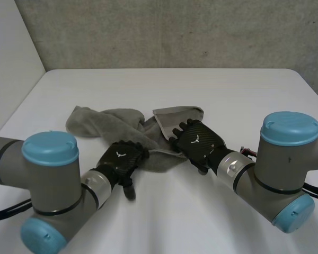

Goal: Fold the towel.

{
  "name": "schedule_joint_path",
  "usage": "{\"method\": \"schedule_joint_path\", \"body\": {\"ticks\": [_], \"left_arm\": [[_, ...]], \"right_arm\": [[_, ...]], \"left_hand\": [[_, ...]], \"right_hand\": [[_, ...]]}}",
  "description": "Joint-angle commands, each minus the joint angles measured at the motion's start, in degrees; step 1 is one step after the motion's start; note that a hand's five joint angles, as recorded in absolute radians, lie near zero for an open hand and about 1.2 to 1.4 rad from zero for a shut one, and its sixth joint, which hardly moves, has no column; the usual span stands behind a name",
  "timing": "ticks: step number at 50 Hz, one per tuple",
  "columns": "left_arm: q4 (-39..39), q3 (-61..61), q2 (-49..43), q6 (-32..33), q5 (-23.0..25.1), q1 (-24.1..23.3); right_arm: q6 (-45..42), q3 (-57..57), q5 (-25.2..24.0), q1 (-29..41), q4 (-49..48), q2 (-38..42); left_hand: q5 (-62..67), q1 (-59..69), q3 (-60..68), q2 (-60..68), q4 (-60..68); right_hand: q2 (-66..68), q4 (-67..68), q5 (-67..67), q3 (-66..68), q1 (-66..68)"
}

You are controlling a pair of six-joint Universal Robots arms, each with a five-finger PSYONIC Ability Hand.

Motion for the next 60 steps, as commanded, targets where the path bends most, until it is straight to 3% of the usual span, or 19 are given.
{"method": "schedule_joint_path", "body": {"ticks": [1, 36, 48, 58, 60], "left_arm": [[0.6, 3.2, -3.0, 0.0, -2.7, 1.0], [0.7, 4.0, -0.5, -0.5, -2.9, 7.3], [0.6, 5.9, -3.3, -0.3, -3.1, 6.9], [0.2, 7.1, -6.3, -0.1, -3.2, 6.2], [0.3, 7.2, -6.8, -0.1, -3.2, 6.2]], "right_arm": [[0.0, 0.0, 0.0, 0.8, -2.3, 0.4], [0.2, 0.0, -0.2, 3.4, -3.9, 0.1], [0.5, -1.5, -0.1, 3.9, -4.7, 3.0], [1.1, -2.9, 0.0, 3.9, -5.2, 6.2], [1.8, -2.9, 0.4, 3.9, -6.2, 6.5]], "left_hand": [[-0.7, -3.1, -2.8, -2.1, -3.1], [-2.2, -4.6, -2.8, -3.6, -3.1], [1.3, -1.1, -2.8, 0.0, -3.1], [17.6, 15.2, -2.8, 16.3, -3.1], [26.6, 24.2, -2.8, 25.3, -3.1]], "right_hand": [[2.5, -4.4, 0.2, -2.7, 1.5], [4.9, -4.4, 2.6, -2.7, 3.8], [12.1, -4.4, 9.8, -2.7, 11.1], [21.0, -4.4, 18.7, -2.7, 20.0], [25.2, -4.4, 22.9, -2.7, 24.1]]}}
